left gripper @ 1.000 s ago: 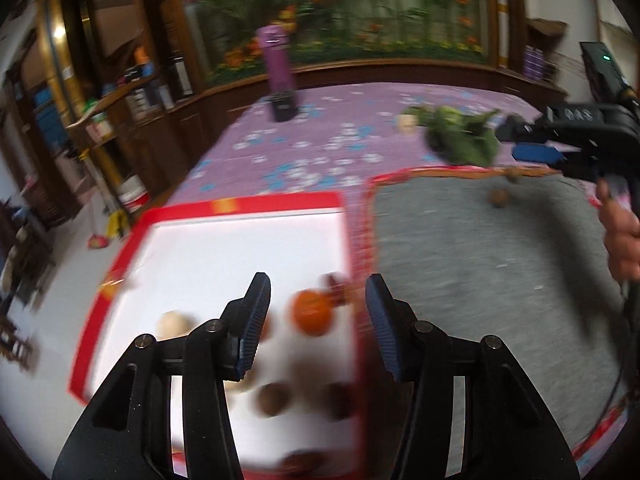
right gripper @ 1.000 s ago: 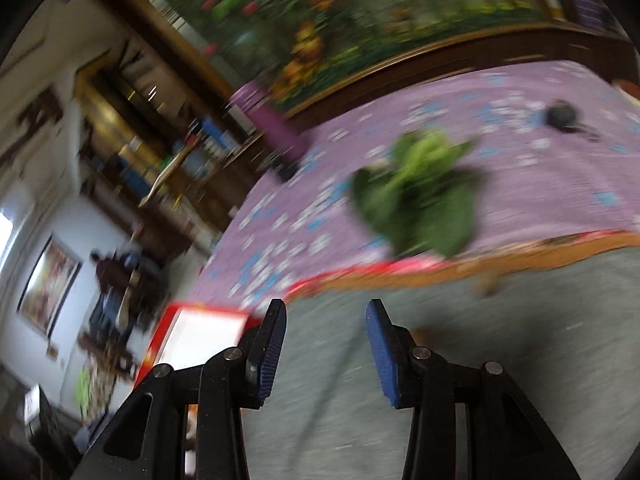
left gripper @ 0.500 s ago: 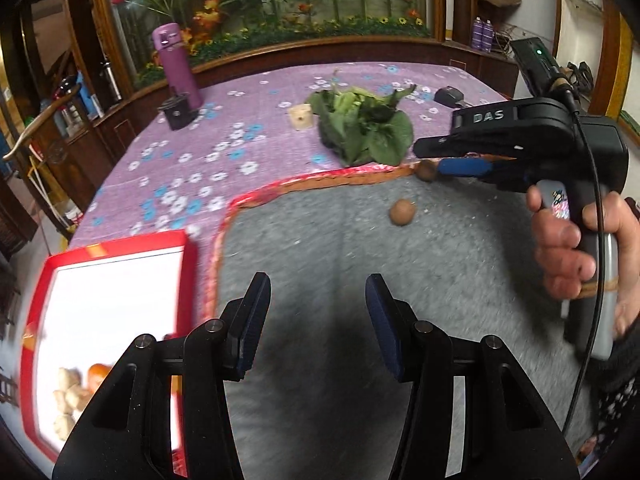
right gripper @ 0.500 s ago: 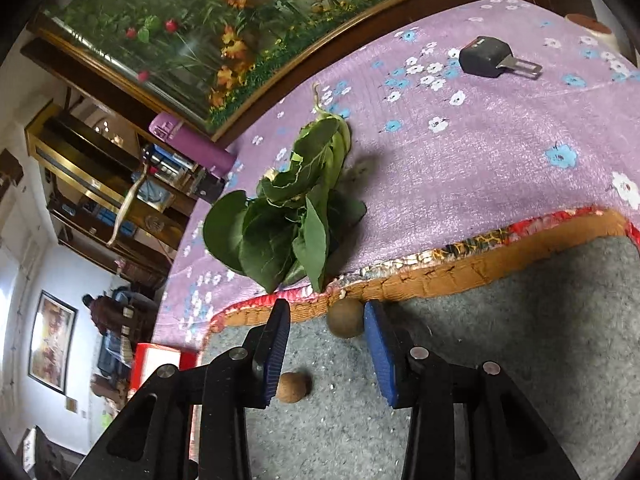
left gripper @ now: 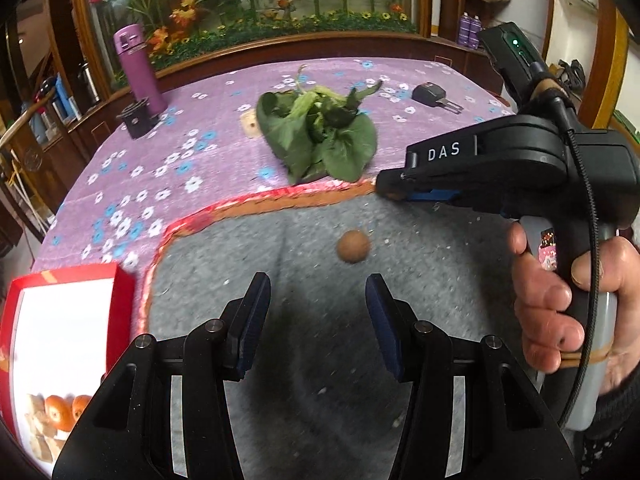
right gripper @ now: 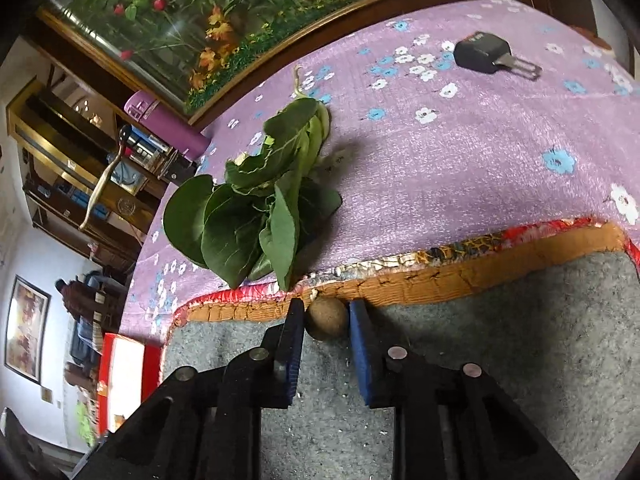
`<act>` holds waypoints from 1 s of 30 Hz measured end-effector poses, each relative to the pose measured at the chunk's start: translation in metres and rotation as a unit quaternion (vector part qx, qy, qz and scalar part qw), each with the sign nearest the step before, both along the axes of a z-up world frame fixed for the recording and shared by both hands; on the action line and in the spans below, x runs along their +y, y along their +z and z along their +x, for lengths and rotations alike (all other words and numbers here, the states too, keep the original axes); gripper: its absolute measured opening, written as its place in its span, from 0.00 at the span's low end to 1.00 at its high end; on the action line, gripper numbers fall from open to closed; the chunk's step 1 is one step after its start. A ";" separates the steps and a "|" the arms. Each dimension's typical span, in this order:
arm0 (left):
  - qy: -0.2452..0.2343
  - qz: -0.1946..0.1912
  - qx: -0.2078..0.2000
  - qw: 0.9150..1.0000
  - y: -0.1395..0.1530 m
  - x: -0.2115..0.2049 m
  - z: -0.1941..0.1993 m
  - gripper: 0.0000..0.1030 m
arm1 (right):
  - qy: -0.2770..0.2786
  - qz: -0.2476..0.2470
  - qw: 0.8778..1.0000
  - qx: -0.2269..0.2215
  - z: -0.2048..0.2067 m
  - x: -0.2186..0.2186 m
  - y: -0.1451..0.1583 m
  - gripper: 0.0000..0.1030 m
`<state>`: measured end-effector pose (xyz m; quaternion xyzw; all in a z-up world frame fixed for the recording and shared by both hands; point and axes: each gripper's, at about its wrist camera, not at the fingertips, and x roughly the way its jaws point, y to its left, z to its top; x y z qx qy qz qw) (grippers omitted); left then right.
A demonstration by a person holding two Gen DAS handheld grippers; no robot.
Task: Organize fruits
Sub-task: 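Move the right tool over the grey mat and grasp a brown round nut, then lift the brown nut with the right tool and carry it over the white tray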
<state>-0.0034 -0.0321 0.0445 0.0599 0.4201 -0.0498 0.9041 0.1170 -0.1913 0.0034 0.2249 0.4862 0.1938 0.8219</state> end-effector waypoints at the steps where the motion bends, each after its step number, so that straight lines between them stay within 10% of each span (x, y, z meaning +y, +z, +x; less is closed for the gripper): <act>1: -0.002 -0.001 0.001 1.000 0.000 -0.002 0.002 0.48 | 0.000 0.007 1.000 0.003 0.001 -0.002 -0.001 0.21; 13: -0.012 -0.011 0.021 1.000 -0.014 -0.017 0.033 0.48 | -0.019 0.076 0.997 0.022 0.002 -0.030 -0.001 0.21; 23: -0.014 -0.030 0.028 0.999 -0.026 -0.019 0.045 0.20 | -0.023 0.086 0.996 0.024 -0.001 -0.033 0.002 0.21; 30: -0.013 -0.035 0.017 0.999 -0.017 -0.014 0.037 0.20 | -0.005 0.109 0.994 0.016 -0.001 -0.030 0.006 0.21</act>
